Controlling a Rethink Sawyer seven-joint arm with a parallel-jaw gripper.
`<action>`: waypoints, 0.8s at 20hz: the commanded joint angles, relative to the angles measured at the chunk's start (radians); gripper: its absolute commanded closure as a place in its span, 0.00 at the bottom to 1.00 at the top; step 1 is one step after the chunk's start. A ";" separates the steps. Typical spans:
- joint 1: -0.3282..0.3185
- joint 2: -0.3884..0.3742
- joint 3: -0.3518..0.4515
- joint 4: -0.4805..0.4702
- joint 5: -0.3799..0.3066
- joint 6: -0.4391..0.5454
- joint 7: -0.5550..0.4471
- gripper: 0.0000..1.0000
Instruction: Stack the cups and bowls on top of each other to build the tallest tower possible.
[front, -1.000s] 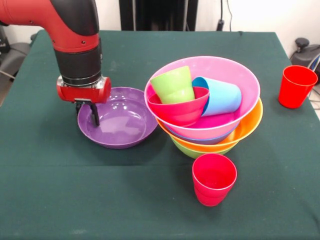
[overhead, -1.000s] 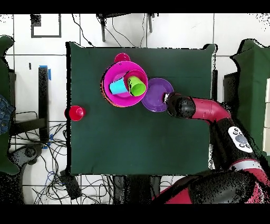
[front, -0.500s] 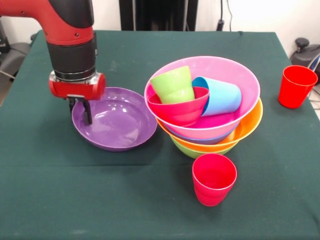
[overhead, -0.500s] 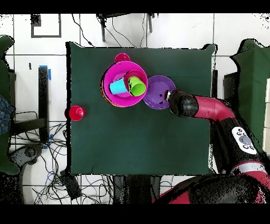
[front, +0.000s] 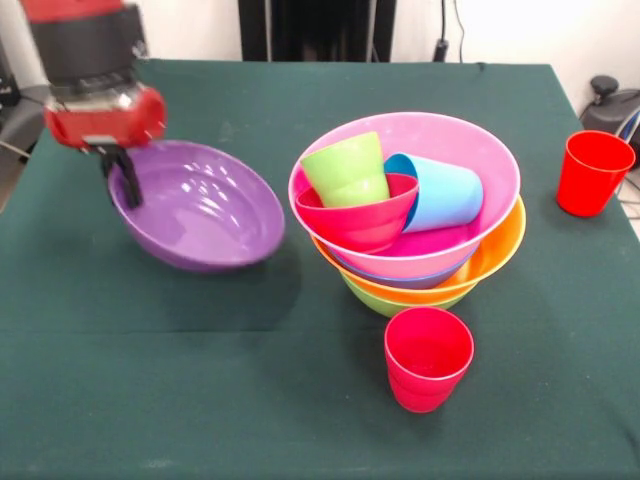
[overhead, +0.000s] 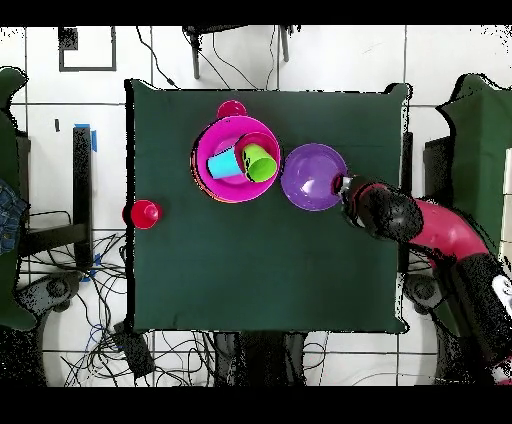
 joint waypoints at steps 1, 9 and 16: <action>-0.210 -0.002 0.341 0.184 0.027 0.127 -0.397 1.00; -0.313 0.021 0.536 0.213 0.068 0.288 -0.432 1.00; -0.351 0.048 0.654 0.227 0.064 0.322 -0.425 1.00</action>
